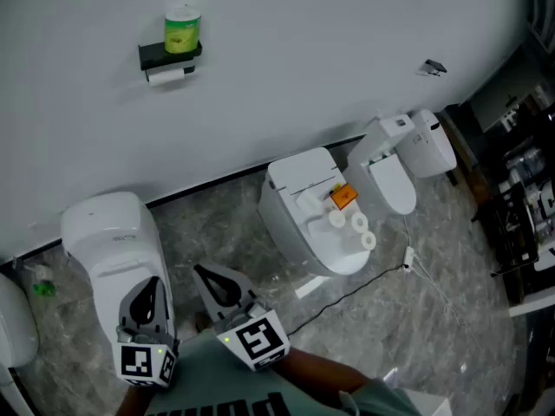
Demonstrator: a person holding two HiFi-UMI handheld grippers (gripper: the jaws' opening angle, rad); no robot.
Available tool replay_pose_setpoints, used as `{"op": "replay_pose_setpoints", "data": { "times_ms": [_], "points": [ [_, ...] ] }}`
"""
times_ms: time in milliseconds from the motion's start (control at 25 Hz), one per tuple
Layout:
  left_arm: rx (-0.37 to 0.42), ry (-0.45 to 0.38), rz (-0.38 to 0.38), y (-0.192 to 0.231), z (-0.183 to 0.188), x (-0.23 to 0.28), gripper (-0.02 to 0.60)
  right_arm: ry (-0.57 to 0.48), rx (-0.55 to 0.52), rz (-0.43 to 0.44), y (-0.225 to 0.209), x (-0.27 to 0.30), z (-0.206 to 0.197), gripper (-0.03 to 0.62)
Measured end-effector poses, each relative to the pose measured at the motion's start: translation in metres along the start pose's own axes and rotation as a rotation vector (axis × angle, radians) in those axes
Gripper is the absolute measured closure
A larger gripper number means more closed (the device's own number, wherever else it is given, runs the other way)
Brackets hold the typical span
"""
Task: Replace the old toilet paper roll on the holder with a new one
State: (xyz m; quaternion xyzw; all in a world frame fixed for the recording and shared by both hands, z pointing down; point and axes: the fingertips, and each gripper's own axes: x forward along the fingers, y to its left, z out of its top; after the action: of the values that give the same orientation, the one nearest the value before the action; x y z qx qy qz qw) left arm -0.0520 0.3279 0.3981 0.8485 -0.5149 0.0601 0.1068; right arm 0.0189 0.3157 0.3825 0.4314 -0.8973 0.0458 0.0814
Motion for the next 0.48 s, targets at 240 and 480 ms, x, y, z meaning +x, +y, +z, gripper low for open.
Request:
{"op": "replay_pose_setpoints", "data": {
  "times_ms": [240, 480],
  "points": [
    [0.014, -0.001, 0.005, 0.0033, -0.0038, -0.0019, 0.578, 0.002, 0.013, 0.006, 0.0036, 0.0027, -0.0044, 0.592],
    [0.013, -0.005, 0.003, 0.0014, -0.0039, -0.0024, 0.578, -0.011, 0.006, -0.002, 0.0016, -0.0003, -0.0011, 0.592]
  ]
}}
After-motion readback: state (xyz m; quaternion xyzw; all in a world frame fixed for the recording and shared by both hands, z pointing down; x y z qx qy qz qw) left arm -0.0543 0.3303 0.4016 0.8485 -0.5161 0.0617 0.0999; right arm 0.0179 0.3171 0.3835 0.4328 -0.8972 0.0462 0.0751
